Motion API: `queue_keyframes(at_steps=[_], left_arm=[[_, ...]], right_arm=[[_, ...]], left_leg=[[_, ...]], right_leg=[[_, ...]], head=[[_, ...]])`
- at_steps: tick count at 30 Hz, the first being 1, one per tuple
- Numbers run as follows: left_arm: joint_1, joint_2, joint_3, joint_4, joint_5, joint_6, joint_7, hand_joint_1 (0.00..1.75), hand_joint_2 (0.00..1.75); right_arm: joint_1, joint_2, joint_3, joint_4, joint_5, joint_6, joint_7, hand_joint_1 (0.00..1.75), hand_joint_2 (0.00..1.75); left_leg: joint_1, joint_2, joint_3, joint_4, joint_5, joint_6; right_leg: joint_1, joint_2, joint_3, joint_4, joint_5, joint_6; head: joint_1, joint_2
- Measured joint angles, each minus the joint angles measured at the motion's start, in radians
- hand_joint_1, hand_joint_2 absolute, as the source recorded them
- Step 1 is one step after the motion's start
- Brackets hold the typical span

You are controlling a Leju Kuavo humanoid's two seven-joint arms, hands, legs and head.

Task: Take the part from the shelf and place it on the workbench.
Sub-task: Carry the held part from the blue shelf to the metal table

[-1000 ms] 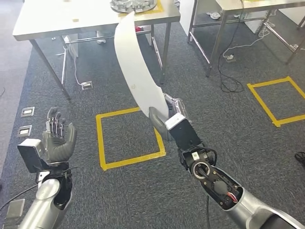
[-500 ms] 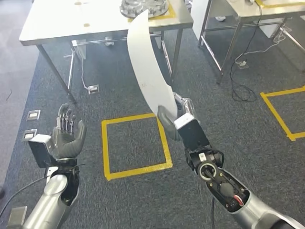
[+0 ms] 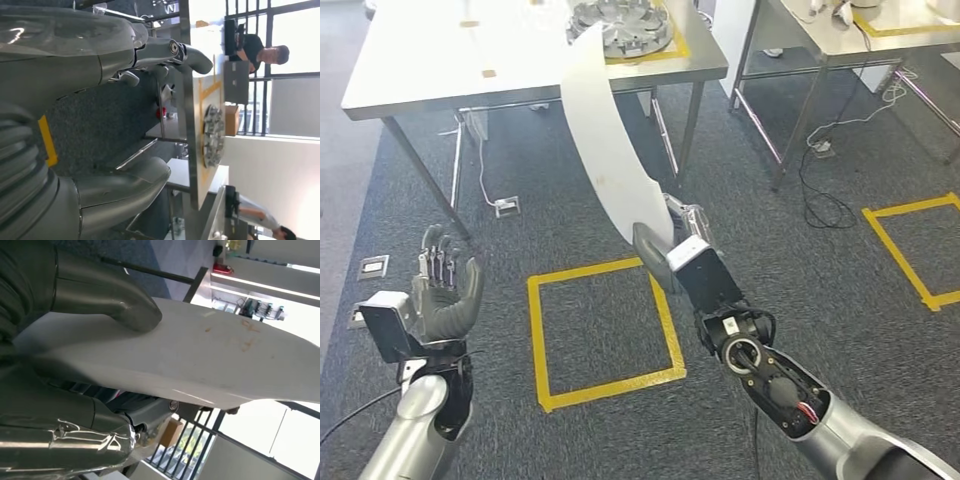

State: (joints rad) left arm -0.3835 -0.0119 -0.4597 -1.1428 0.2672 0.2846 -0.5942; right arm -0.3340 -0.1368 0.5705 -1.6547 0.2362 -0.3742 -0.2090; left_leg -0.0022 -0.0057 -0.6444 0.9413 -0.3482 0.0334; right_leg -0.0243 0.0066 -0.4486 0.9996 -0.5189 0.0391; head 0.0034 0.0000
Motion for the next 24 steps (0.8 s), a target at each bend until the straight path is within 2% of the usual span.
queue_keyframes(at_steps=[2, 4, 5, 6, 7, 8, 9, 10, 11, 12, 13, 14, 15, 17, 18, 19, 20, 21, 22, 23, 24], left_arm=[[0.000, 0.000, 0.000, 0.000, -0.001, 0.000, 0.003, 0.00, 1.75], [0.001, 0.000, 0.000, 0.000, -0.002, 0.000, 0.006, 0.00, 1.75], [0.002, 0.000, 0.000, 0.000, -0.002, 0.000, 0.007, 0.00, 1.75], [0.003, 0.000, 0.000, 0.000, -0.003, 0.000, 0.008, 0.00, 1.75], [0.004, 0.000, 0.000, 0.000, -0.003, 0.000, 0.008, 0.00, 1.75], [0.004, 0.000, 0.000, 0.000, -0.004, 0.000, 0.010, 0.00, 1.75], [0.005, 0.000, 0.000, 0.000, -0.005, 0.001, 0.011, 0.00, 1.75], [0.007, 0.000, -0.001, 0.000, -0.005, 0.002, 0.012, 0.00, 1.75], [0.008, 0.000, -0.002, 0.000, -0.006, 0.004, 0.014, 0.00, 1.75], [0.009, 0.000, -0.003, -0.001, -0.007, 0.005, 0.016, 0.00, 1.75], [0.009, 0.000, -0.004, -0.002, -0.008, 0.006, 0.017, 0.00, 1.75], [0.009, 0.000, -0.004, -0.003, -0.009, 0.007, 0.017, 0.00, 1.75], [0.007, 0.000, -0.004, -0.005, -0.009, 0.007, 0.016, 0.00, 1.75], [0.005, 0.001, -0.004, -0.007, -0.010, 0.007, 0.014, 0.00, 1.75], [0.007, 0.001, -0.004, -0.007, -0.010, 0.007, 0.013, 0.00, 1.75], [0.009, 0.001, -0.004, -0.007, -0.011, 0.006, 0.012, 0.00, 1.75], [0.011, 0.002, -0.004, -0.007, -0.011, 0.004, 0.011, 0.00, 1.75], [0.012, 0.002, -0.004, -0.007, -0.012, 0.001, 0.010, 0.00, 1.75], [0.012, 0.002, -0.004, -0.007, -0.013, -0.001, 0.009, 0.00, 1.75], [0.012, 0.002, -0.004, -0.006, -0.014, -0.002, 0.008, 0.00, 1.75], [0.013, 0.002, -0.004, -0.006, -0.015, -0.003, 0.006, 0.00, 1.75]], right_arm=[[-0.001, 0.000, -0.001, -0.001, 0.000, 0.000, 0.002, 1.75, 1.75], [0.001, 0.000, -0.001, -0.001, 0.000, 0.002, 0.005, 1.75, 1.75], [0.002, -0.001, -0.001, -0.001, 0.000, 0.002, 0.005, 1.75, 1.75], [0.002, -0.001, -0.001, -0.001, 0.000, 0.004, 0.006, 1.75, 1.75], [0.002, -0.001, -0.001, -0.001, 0.000, 0.005, 0.006, 1.75, 1.75], [0.002, -0.001, -0.002, 0.000, 0.000, 0.006, 0.005, 1.75, 1.75], [0.002, -0.002, -0.002, 0.000, 0.000, 0.006, 0.005, 1.75, 1.75], [0.003, -0.002, -0.002, 0.001, -0.001, 0.007, 0.006, 1.75, 1.75], [0.003, -0.002, -0.003, 0.002, -0.001, 0.007, 0.006, 1.75, 1.75], [0.002, -0.002, -0.003, 0.002, -0.002, 0.007, 0.006, 1.75, 1.75], [0.001, -0.002, -0.003, 0.001, -0.002, 0.008, 0.006, 1.75, 1.75], [-0.002, -0.002, -0.004, -0.001, -0.002, 0.008, 0.005, 1.75, 1.75], [-0.004, -0.002, -0.004, -0.002, -0.001, 0.008, 0.005, 1.75, 1.75], [-0.006, -0.002, -0.005, -0.004, -0.001, 0.008, 0.003, 1.75, 1.75], [-0.007, -0.002, -0.004, -0.004, -0.001, 0.008, 0.003, 1.75, 1.75], [-0.007, -0.002, -0.004, -0.004, -0.001, 0.008, 0.002, 1.75, 1.75], [-0.006, -0.002, -0.003, -0.004, 0.000, 0.007, 0.002, 1.75, 1.75], [-0.006, -0.002, -0.003, -0.003, 0.000, 0.007, 0.002, 1.75, 1.75], [-0.006, -0.002, -0.003, -0.003, 0.001, 0.006, 0.003, 1.75, 1.75], [-0.006, -0.002, -0.003, -0.003, 0.002, 0.005, 0.004, 1.75, 1.75], [-0.006, -0.002, -0.003, -0.003, 0.003, 0.004, 0.005, 1.75, 1.75]], left_leg=[[-0.002, -0.002, 0.031, -0.004, -0.022, 0.013], [-0.007, -0.003, 0.062, -0.003, -0.048, 0.020], [-0.010, -0.005, 0.079, -0.003, -0.062, 0.021], [-0.013, -0.007, 0.100, -0.003, -0.077, 0.022], [-0.016, -0.008, 0.123, -0.003, -0.094, 0.023], [-0.020, -0.010, 0.145, -0.004, -0.111, 0.023], [-0.023, -0.010, 0.165, -0.002, -0.129, 0.023], [-0.025, -0.012, 0.180, -0.002, -0.145, 0.020], [-0.026, -0.014, 0.190, -0.003, -0.159, 0.016], [-0.025, -0.015, 0.198, 0.002, -0.166, 0.011], [-0.024, -0.016, 0.199, 0.007, -0.167, 0.006], [-0.023, -0.016, 0.192, 0.027, -0.162, 0.002], [-0.023, -0.014, 0.172, 0.067, -0.151, -0.004], [-0.017, -0.012, 0.091, 0.184, -0.146, -0.020], [-0.012, -0.010, 0.041, 0.244, -0.163, -0.028], [-0.005, -0.009, -0.006, 0.286, -0.195, -0.036], [0.002, -0.007, -0.042, 0.303, -0.225, -0.043], [0.008, -0.005, -0.064, 0.292, -0.241, -0.049], [0.014, -0.003, -0.071, 0.253, -0.230, -0.056], [0.020, 0.000, -0.067, 0.191, -0.185, -0.062], [0.025, 0.004, -0.059, 0.120, -0.112, -0.067]], right_leg=[[-0.001, -0.002, -0.067, 0.115, -0.027, 0.000], [0.001, -0.002, -0.151, 0.221, -0.088, 0.001], [0.004, -0.002, -0.181, 0.238, -0.115, 0.001], [0.006, -0.002, -0.200, 0.228, -0.125, -0.001], [0.009, -0.002, -0.207, 0.190, -0.108, -0.006], [0.014, -0.001, -0.208, 0.132, -0.051, -0.017], [0.022, 0.001, -0.210, 0.066, 0.031, -0.028], [0.029, 0.002, -0.206, 0.016, 0.101, -0.039], [0.035, 0.004, -0.202, -0.016, 0.154, -0.048], [0.039, 0.004, -0.198, -0.031, 0.173, -0.053], [0.040, 0.003, -0.185, -0.033, 0.166, -0.058], [0.039, 0.003, -0.175, -0.040, 0.163, -0.062], [0.036, 0.002, -0.163, -0.049, 0.159, -0.066], [0.026, 0.002, -0.135, -0.064, 0.146, -0.070], [0.022, 0.002, -0.123, -0.068, 0.136, -0.070], [0.019, 0.002, -0.110, -0.069, 0.124, -0.067], [0.014, 0.003, -0.095, -0.069, 0.111, -0.064], [0.009, 0.004, -0.077, -0.069, 0.096, -0.059], [0.004, 0.004, -0.057, -0.069, 0.080, -0.052], [-0.002, 0.004, -0.038, -0.069, 0.063, -0.045], [-0.005, 0.005, -0.020, -0.067, 0.046, -0.038]], head=[[0.012, 0.000], [0.021, 0.000], [0.025, 0.000], [0.029, 0.000], [0.034, 0.000], [0.038, 0.000], [0.040, 0.000], [0.040, 0.000], [0.038, 0.000], [0.035, 0.000], [0.035, 0.000], [0.037, 0.000], [0.040, 0.000], [0.039, 0.000], [0.035, 0.000], [0.031, 0.000], [0.027, 0.000], [0.024, 0.000], [0.020, 0.000], [0.015, 0.000], [0.007, 0.000]])
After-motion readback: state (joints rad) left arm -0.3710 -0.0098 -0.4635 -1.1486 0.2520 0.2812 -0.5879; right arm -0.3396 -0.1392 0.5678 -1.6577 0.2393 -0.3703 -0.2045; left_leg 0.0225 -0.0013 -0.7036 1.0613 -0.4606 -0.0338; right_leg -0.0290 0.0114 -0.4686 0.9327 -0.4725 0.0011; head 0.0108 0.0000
